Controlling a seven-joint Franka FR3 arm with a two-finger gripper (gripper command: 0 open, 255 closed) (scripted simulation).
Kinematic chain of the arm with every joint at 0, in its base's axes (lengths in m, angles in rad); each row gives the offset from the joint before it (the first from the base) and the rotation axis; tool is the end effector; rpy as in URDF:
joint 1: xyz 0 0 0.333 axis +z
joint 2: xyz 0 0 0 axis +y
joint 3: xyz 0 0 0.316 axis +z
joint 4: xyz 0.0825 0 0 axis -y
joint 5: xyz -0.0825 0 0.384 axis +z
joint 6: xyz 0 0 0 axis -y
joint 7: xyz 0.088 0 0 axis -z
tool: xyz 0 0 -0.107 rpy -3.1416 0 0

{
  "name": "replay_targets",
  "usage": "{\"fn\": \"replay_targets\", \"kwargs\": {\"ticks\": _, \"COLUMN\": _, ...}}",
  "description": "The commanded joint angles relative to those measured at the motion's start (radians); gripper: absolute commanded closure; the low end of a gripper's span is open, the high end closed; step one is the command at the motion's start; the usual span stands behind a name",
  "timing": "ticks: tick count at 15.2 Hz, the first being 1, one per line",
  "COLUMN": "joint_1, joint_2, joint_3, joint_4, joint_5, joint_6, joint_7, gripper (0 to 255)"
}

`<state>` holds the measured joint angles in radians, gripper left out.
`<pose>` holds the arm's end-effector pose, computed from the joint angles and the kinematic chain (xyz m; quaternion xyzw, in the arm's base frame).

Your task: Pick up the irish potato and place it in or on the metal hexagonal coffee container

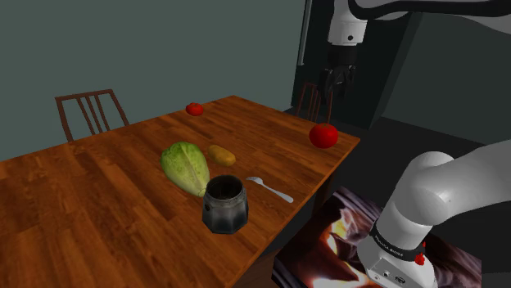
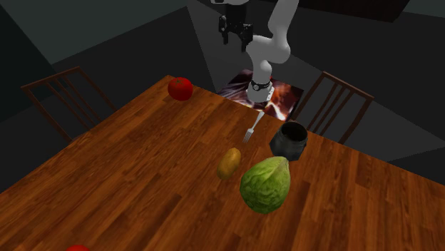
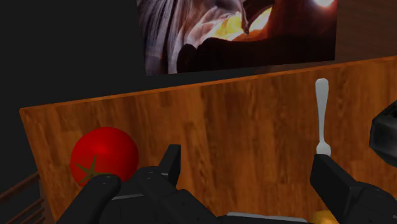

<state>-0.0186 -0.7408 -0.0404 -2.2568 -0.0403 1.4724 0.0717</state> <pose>0.3089 -0.0273 0.6143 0.9979 -0.0612 -0.0219 0.0067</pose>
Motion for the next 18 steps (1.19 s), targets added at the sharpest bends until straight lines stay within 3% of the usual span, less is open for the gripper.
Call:
{"fn": "replay_targets", "kwargs": {"ticks": 1, "joint_1": 0.000, "joint_2": 0.000, "joint_3": 0.000, "joint_4": 0.000, "joint_5": 0.000, "joint_6": 0.000, "joint_7": 0.000, "gripper": 0}}
{"fn": "replay_targets", "kwargs": {"ticks": 9, "joint_1": 0.037, "joint_2": 0.202, "joint_3": 0.060, "joint_4": -0.010, "joint_5": 0.030, "joint_6": 0.230, "joint_7": 0.048, "gripper": 0}}
{"fn": "replay_targets", "kwargs": {"ticks": 18, "joint_1": 0.069, "joint_2": 0.485, "joint_3": 0.125, "joint_4": 0.080, "joint_5": 0.030, "joint_6": 0.443, "joint_7": 0.103, "gripper": 0}}
